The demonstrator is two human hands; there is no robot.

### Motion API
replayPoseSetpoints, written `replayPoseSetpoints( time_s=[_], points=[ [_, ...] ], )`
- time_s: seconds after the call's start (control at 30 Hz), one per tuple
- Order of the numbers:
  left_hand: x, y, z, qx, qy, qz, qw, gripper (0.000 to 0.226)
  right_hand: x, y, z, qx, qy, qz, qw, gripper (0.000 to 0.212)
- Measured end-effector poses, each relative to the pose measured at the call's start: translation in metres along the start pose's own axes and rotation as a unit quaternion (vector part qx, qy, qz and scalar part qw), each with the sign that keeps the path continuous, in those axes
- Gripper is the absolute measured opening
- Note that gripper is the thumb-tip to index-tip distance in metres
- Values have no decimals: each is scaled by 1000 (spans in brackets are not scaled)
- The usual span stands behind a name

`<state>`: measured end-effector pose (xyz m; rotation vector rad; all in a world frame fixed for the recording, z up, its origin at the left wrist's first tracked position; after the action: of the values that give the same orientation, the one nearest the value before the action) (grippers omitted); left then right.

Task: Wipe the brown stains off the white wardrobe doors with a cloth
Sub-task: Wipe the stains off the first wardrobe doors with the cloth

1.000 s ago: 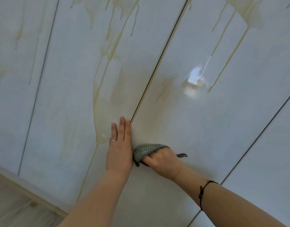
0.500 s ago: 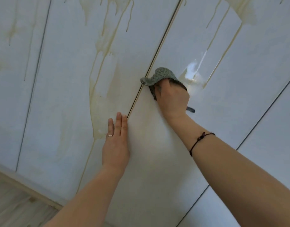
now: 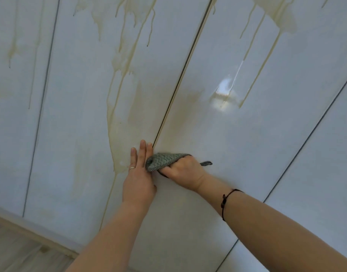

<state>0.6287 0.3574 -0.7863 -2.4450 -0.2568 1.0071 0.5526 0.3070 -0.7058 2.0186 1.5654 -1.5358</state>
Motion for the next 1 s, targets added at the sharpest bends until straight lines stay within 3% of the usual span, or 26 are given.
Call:
replayPoseSetpoints(
  time_s=[0.13,0.27,0.47,0.53,0.67,0.77,0.9,1.0],
  points=[
    [-4,-2,2,22,-4,-46,999,116,-87,-43,-29,5,26,77,997,14],
    [-6,0,3,16,-18,-75,997,112,-161,-97,-76,-76,166,167,969,17],
    [-7,7,1,-19,-26,-82,996,101,-161,-99,-88,-137,329,126,926,8],
    [-6,7,1,-26,-26,-85,996,101,-146,-91,-90,-141,308,114,934,10],
    [-7,5,1,-25,-25,-86,996,103,-84,-58,-84,-166,186,78,965,6],
    [-2,5,0,-11,-32,-73,997,98,-31,-16,-59,-105,132,40,985,9],
    [5,2,-2,12,-35,-70,997,89,-14,8,-42,-61,142,-1,988,16],
    [0,1,-2,25,-22,-65,997,99,-22,-1,-51,-34,52,37,997,19]
  ],
)
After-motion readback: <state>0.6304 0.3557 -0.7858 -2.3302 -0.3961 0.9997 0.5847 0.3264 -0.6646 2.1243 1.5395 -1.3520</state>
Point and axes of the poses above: each hand's wrist, its own z-axis away from the middle knuckle, its own y-axis out of the palm, x = y × z, the point moved 8 cm from there along -z, towards the middle knuckle
